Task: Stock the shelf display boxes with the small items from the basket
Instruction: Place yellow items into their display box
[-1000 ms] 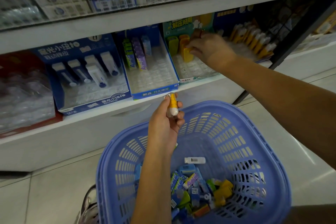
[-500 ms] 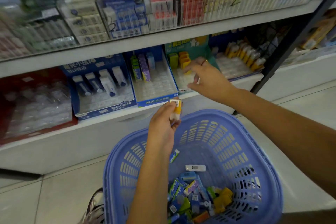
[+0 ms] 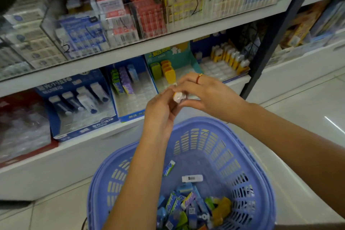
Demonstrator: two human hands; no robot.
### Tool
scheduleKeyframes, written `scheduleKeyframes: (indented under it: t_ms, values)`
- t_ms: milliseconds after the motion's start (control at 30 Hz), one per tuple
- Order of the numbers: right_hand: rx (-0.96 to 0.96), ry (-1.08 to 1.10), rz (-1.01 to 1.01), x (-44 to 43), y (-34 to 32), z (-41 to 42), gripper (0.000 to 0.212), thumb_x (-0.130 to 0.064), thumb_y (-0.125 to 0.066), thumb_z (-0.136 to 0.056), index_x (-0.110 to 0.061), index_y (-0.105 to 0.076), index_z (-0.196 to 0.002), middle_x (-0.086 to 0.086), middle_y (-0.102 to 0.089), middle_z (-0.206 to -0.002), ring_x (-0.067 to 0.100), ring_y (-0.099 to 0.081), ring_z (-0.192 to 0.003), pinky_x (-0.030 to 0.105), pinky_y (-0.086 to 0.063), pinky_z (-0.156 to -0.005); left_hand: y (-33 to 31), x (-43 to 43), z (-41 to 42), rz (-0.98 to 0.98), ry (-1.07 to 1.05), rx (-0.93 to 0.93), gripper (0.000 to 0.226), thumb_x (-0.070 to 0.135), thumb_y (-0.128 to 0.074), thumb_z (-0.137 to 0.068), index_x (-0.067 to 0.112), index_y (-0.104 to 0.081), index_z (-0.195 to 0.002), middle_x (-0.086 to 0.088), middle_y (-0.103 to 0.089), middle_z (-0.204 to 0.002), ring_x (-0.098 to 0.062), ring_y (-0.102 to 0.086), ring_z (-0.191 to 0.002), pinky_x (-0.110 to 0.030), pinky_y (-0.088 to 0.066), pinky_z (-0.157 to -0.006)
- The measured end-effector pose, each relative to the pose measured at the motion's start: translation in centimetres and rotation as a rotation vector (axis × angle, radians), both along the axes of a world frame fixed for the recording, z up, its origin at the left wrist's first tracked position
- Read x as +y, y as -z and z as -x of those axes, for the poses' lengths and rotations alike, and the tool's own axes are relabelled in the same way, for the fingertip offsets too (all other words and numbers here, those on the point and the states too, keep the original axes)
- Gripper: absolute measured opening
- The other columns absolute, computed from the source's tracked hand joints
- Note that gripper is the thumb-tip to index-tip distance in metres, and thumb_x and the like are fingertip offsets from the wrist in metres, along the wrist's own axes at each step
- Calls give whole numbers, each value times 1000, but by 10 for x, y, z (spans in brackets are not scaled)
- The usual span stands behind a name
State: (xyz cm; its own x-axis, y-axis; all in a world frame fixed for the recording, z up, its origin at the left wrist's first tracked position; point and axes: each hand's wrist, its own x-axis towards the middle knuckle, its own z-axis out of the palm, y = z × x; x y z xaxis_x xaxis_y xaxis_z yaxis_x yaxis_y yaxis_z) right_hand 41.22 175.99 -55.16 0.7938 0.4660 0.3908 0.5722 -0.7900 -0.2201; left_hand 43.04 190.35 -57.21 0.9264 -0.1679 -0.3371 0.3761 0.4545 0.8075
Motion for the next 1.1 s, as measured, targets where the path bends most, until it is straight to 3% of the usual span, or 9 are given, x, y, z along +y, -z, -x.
scheduleKeyframes:
  t_ms: [100,167,267,333,433,567,700,833,1100]
  values:
    - [-105,103,18,-18,-7,-11,25,-24,-59,-90,-3,-62,-103,14,-60,-93,25,-61,-78,32,-49,-66,-6,-21,-14,-117,96,-58,23,21,-48,-97,8,-67,-90,-10,-74,-82,-17,-71,-71,-26,-58,-63]
    - [-66,245,-77,-37,-9,-24,27,-28,-57,-92,-6,-58,-109,12,-63,-93,24,-61,-79,29,-44,-65,-1,-33,-23,-461,176,-228,21,24,-47,-98,11,-64,-99,-12,-71,-99,-22,-70,-88,-29,-55,-75]
    - [5,458,-162,-79,-5,-50,27,-23,-56,-92,-7,-55,-113,14,-64,-99,29,-60,-90,33,-43,-75,14,-38,-28,-1098,343,-638,30,24,-51,-96,14,-61,-122,-8,-63,-123,-23,-59,-113,-23,-43,-88]
    - [13,588,-111,-103,1,-66,27,-17,-59,-89,-5,-59,-113,19,-62,-105,34,-57,-99,36,-40,-83,23,-38,-28,-1295,424,-756,37,23,-51,-95,16,-55,-131,-7,-58,-132,-24,-52,-120,-28,-40,-96]
    - [54,664,-49,-127,11,-87,28,-16,-61,-89,-4,-62,-114,23,-61,-107,37,-57,-100,35,-42,-82,38,-40,-27,-1463,529,-800,50,25,-49,-95,12,-39,-143,-8,-44,-144,-24,-36,-133,-31,-26,-112]
    - [274,743,168,-135,21,-120,29,-14,-50,-95,-8,-53,-124,20,-58,-121,36,-54,-110,37,-44,-87,48,-34,-27,-1497,600,-829,58,24,-47,-97,9,-25,-148,-7,-28,-153,-22,-22,-140,-30,-12,-118]
    - [276,687,359,-134,18,-136,31,-14,-46,-97,-9,-53,-126,19,-58,-124,35,-54,-112,37,-46,-91,50,-33,-30,-1460,567,-832,57,25,-47,-97,10,-27,-148,-5,-29,-153,-20,-22,-140,-27,-14,-117]
    - [290,628,351,-138,5,-140,27,-20,-50,-97,-9,-61,-119,15,-57,-126,33,-50,-115,33,-40,-91,51,-33,-30,-1443,553,-811,56,27,-46,-97,12,-26,-148,-3,-28,-153,-18,-19,-141,-25,-13,-116]
    - [365,585,412,-134,-3,-144,24,-12,-48,-95,-2,-63,-110,22,-55,-121,37,-52,-109,37,-43,-94,53,-32,-30,-1413,540,-820,57,27,-46,-97,13,-25,-148,-1,-27,-153,-16,-18,-142,-24,-13,-115]
